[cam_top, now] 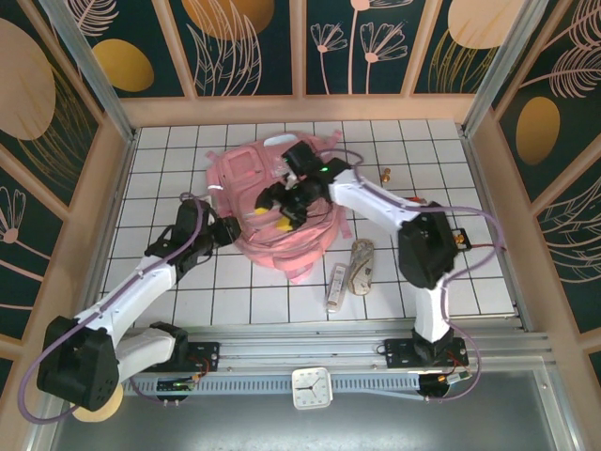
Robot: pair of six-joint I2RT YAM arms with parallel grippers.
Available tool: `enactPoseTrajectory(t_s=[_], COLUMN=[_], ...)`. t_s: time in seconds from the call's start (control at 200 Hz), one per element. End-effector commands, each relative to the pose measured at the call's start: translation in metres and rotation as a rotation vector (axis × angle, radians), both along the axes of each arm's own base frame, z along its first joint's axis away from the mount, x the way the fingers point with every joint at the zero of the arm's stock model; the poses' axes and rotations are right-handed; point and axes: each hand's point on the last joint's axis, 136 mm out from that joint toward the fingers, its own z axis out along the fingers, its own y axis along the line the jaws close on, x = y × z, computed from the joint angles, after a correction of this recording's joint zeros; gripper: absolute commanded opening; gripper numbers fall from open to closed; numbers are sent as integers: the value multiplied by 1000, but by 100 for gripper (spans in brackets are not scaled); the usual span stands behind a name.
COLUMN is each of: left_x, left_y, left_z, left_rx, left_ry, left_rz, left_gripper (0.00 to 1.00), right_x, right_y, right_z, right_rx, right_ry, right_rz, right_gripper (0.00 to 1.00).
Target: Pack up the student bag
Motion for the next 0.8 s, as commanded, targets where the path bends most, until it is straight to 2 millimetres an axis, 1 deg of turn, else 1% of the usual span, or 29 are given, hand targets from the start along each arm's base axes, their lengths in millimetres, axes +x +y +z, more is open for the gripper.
enactPoseTrajectory(t_s=[0.0,0.025,0.055,0.09,0.12,0.135,0.185,0.2,0.21,0.22,0.31,0.385,0.495,0.565,0.62,0.711,0.796], left_x=[6,7,9,12,15,17,22,22,26,27,37,48,63,71,76,79,79], left_y=[-22,-31,-40,-52,-60,-64,-76,-79,-82,-85,-107,-118,-124,-120,-113,-103,-98], left_z=[41,49,55,56,55,53,47,40,45,46,39,38,37,32,27,23,24], left_rx=[141,170,216,252,278,293,341,359,367,379,454,454,448,470,498,532,536], left_ry=[-149,-188,-225,-241,-243,-239,-227,-213,-227,-230,-244,-252,-253,-238,-223,-204,-200], left_rz=[-228,-285,-352,-420,-471,-491,-559,-580,-588,-598,-673,-683,-651,-608,-564,-513,-491], left_gripper=[48,53,56,60,64,65,68,69,69,69,72,72,73,72,72,72,73], right_x=[13,17,21,24,22,30,35,36,37,37,42,48,58,68,77,85,91], right_y=[-58,-70,-83,-94,-97,-106,-120,-123,-125,-127,-145,-150,-150,-145,-139,-129,-119], right_z=[27,27,25,24,23,23,17,16,14,14,4,1,-14,-22,-30,-36,-41], right_rx=[-41,-51,-62,-69,-68,-71,-100,-110,-117,-123,-160,-141,-125,-126,-123,-120,-111], right_ry=[-117,-134,-142,-153,-167,-175,-186,-192,-195,-199,-220,-240,-219,-227,-220,-213,-214], right_rz=[-79,-95,-112,-129,-121,-142,-149,-146,-143,-141,-137,-140,-137,-121,-110,-92,-84], right_gripper=[67,68,69,69,69,69,69,69,69,69,69,70,70,68,67,65,64])
